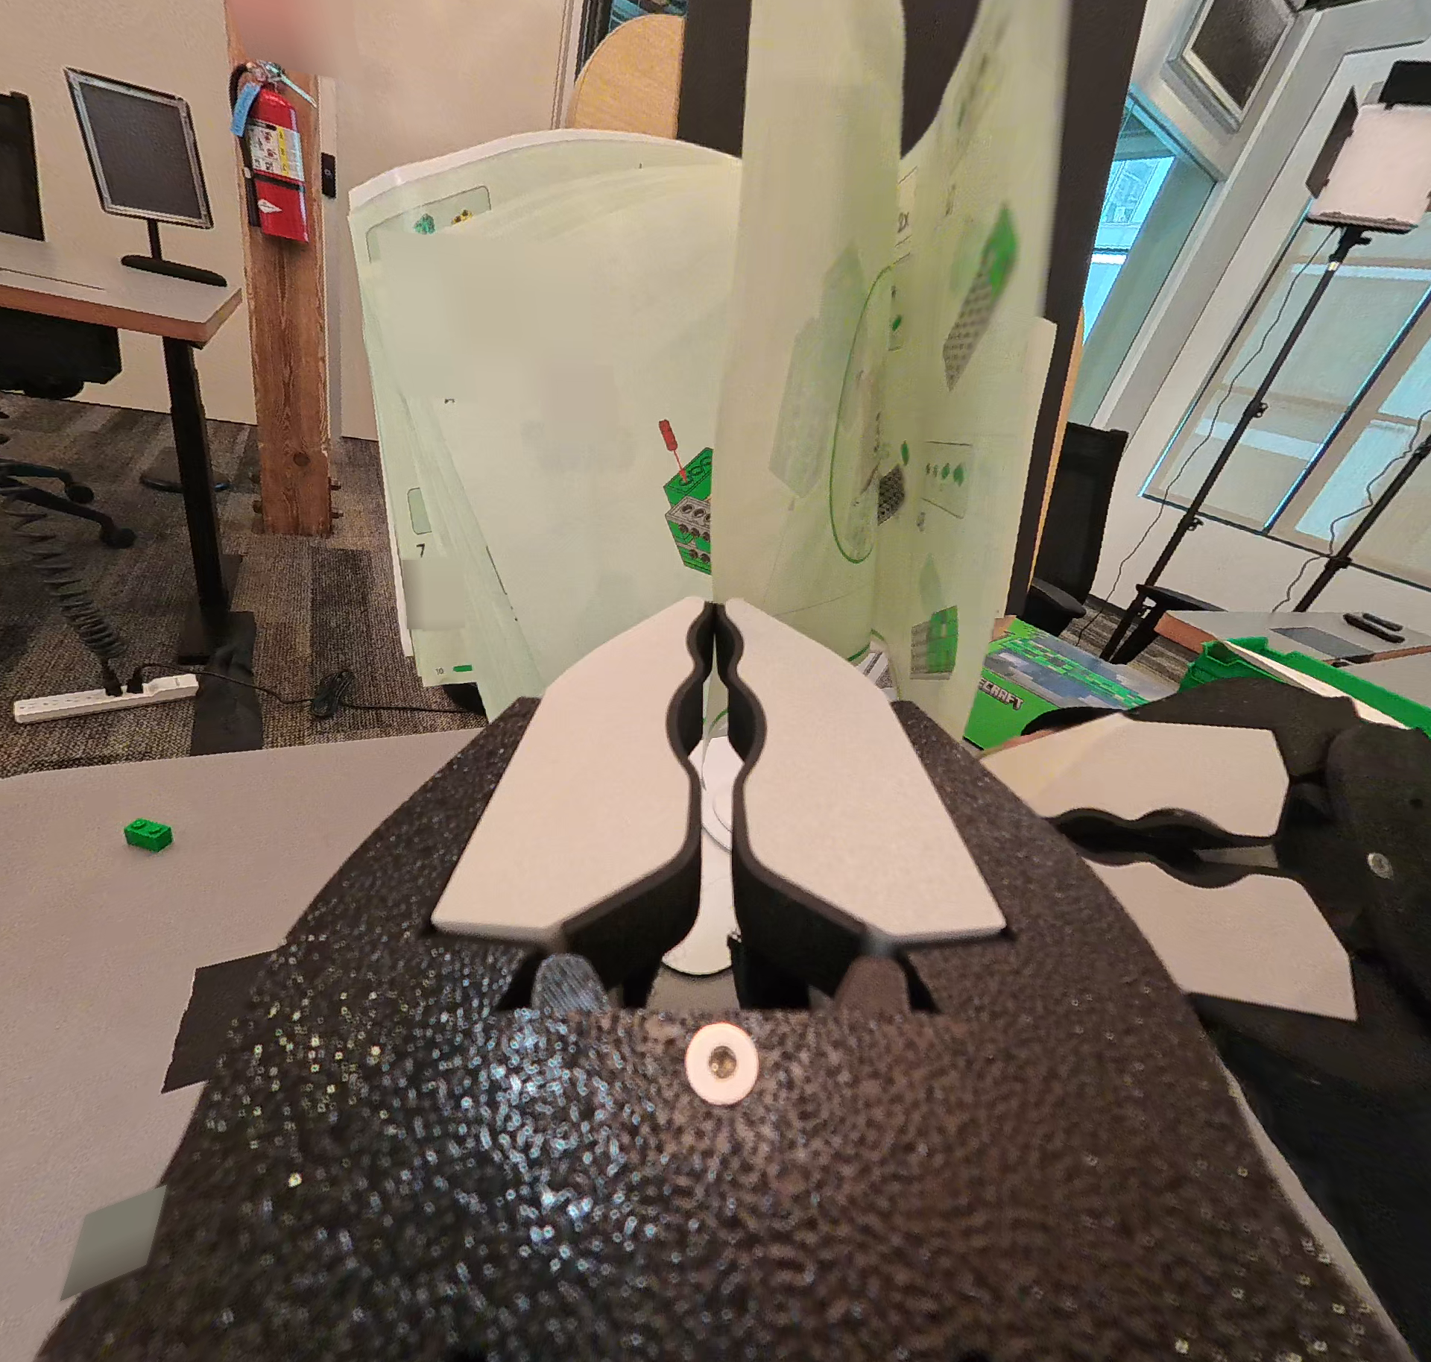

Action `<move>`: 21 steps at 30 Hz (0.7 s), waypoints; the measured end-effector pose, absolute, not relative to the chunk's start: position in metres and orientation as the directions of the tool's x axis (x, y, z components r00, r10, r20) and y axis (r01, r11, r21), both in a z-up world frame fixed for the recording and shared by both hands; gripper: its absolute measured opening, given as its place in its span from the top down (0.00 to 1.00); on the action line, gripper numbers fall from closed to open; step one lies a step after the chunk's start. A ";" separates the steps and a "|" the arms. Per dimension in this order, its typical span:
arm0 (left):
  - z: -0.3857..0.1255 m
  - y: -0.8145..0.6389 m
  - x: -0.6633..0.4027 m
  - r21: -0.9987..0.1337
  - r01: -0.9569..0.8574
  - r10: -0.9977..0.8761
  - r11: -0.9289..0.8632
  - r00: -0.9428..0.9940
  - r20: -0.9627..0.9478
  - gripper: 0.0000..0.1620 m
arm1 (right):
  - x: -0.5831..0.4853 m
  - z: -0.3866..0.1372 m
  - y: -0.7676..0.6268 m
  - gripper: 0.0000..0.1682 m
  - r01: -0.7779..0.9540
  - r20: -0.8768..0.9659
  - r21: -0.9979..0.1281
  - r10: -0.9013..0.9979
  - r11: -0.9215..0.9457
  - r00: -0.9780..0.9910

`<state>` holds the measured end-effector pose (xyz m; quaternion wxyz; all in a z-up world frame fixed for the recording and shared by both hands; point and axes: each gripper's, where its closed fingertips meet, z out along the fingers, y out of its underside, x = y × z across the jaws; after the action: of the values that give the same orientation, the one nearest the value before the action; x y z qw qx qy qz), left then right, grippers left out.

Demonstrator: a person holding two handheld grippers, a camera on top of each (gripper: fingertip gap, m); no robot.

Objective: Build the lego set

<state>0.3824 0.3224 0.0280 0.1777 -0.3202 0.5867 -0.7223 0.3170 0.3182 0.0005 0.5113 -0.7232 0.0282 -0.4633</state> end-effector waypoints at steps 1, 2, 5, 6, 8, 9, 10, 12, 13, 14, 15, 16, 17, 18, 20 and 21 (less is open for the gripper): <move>0.028 0.322 0.382 -0.961 -0.119 -0.632 -0.248 -0.732 0.254 1.00 | 0.316 0.001 0.319 1.00 0.436 0.641 -0.766 -0.513 -0.472 0.571; 0.028 0.322 0.382 -0.961 -0.120 -0.632 -0.248 -0.732 0.254 1.00 | 0.316 0.001 0.320 1.00 0.438 0.642 -0.765 -0.511 -0.471 0.571; 0.028 0.322 0.382 -0.961 -0.120 -0.631 -0.248 -0.733 0.254 1.00 | 0.315 0.001 0.321 1.00 0.441 0.645 -0.763 -0.507 -0.473 0.571; 0.028 0.322 0.382 -0.961 -0.120 -0.631 -0.248 -0.733 0.254 1.00 | 0.315 0.001 0.320 1.00 0.441 0.645 -0.762 -0.507 -0.474 0.571; 0.028 0.322 0.382 -0.961 -0.120 -0.630 -0.247 -0.734 0.254 1.00 | 0.316 0.000 0.320 1.00 0.438 0.645 -0.762 -0.507 -0.476 0.572; 0.028 0.322 0.382 -0.961 -0.120 -0.629 -0.247 -0.735 0.254 1.00 | 0.316 0.000 0.319 1.00 0.438 0.646 -0.762 -0.508 -0.478 0.570; 0.028 0.321 0.381 -0.961 -0.120 -0.628 -0.247 -0.735 0.254 1.00 | 0.316 0.001 0.317 1.00 0.437 0.647 -0.761 -0.508 -0.480 0.569; 0.028 0.321 0.381 -0.962 -0.121 -0.627 -0.247 -0.737 0.253 1.00 | 0.317 0.002 0.312 1.00 0.431 0.650 -0.758 -0.512 -0.489 0.562; 0.028 0.320 0.381 -0.961 -0.121 -0.625 -0.248 -0.738 0.254 1.00 | 0.318 0.002 0.308 1.00 0.426 0.651 -0.757 -0.516 -0.495 0.556; 0.029 0.319 0.380 -0.961 -0.121 -0.622 -0.249 -0.741 0.254 1.00 | 0.319 0.004 0.301 1.00 0.417 0.651 -0.756 -0.524 -0.504 0.548; 0.029 0.318 0.379 -0.961 -0.121 -0.617 -0.250 -0.744 0.255 1.00 | 0.321 0.005 0.292 1.00 0.403 0.649 -0.758 -0.537 -0.513 0.538; 0.031 0.316 0.378 -0.960 -0.121 -0.610 -0.254 -0.750 0.256 1.00 | 0.324 0.007 0.280 1.00 0.385 0.645 -0.761 -0.554 -0.521 0.526; 0.032 0.312 0.376 -0.960 -0.119 -0.601 -0.254 -0.758 0.253 1.00 | 0.326 0.009 0.267 1.00 0.366 0.639 -0.767 -0.577 -0.526 0.509; 0.032 0.308 0.375 -0.962 -0.118 -0.595 -0.245 -0.765 0.245 1.00 | 0.329 0.012 0.251 1.00 0.343 0.628 -0.777 -0.605 -0.528 0.490; 0.031 0.297 0.372 -0.969 -0.116 -0.588 -0.216 -0.777 0.224 1.00 | 0.332 0.018 0.214 1.00 0.289 0.591 -0.806 -0.675 -0.516 0.441; 0.031 0.291 0.370 -0.971 -0.117 -0.579 -0.207 -0.786 0.218 1.00 | 0.333 0.021 0.194 1.00 0.260 0.567 -0.823 -0.716 -0.505 0.407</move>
<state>0.3700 0.2912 0.0308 0.1600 -0.2857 0.6088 -0.7226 0.3331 0.1941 0.0213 0.4700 -0.6948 0.1638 -0.5191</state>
